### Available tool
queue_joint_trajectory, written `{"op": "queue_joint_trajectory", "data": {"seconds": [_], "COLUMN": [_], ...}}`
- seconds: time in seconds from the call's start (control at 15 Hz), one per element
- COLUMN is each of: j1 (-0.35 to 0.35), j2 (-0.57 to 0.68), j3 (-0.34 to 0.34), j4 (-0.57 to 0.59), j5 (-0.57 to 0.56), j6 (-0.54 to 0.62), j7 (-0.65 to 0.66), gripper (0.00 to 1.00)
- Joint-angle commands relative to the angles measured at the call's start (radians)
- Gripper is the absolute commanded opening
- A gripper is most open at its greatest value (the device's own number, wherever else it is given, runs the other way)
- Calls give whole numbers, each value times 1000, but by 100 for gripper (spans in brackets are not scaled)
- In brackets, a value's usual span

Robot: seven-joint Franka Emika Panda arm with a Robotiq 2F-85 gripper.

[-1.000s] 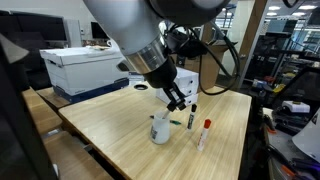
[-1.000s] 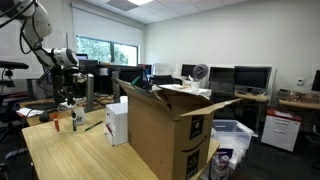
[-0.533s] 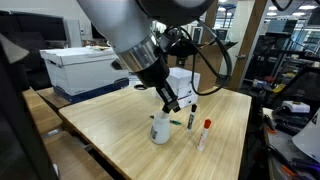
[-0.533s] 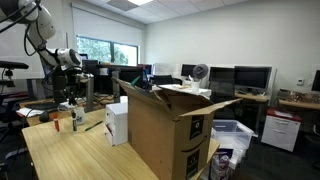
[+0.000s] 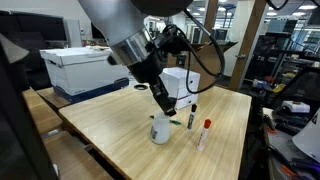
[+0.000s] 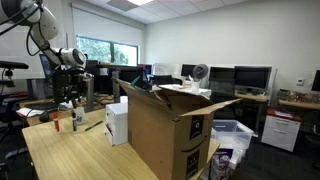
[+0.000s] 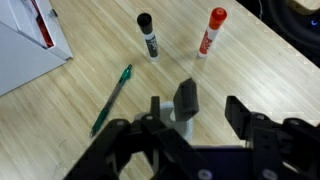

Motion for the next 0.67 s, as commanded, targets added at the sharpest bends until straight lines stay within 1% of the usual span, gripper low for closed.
{"op": "queue_joint_trajectory", "data": {"seconds": [0.0,0.2,0.27,0.33,0.47,0.6], "j1": [-25,-46,-55,-67,-94,-122], "j2": [-48,-108,-133,-165,-228,-303], "j3": [-4,-9,-10,-11,-13,-20], "j4": [-29,-73,-90,-120,-181,-272], "j5": [58,88,100,115,147,180], "j6": [48,97,118,149,210,289], "j7": [3,4,5,6,7,11], "gripper": [90,96,97,100,99,100]}}
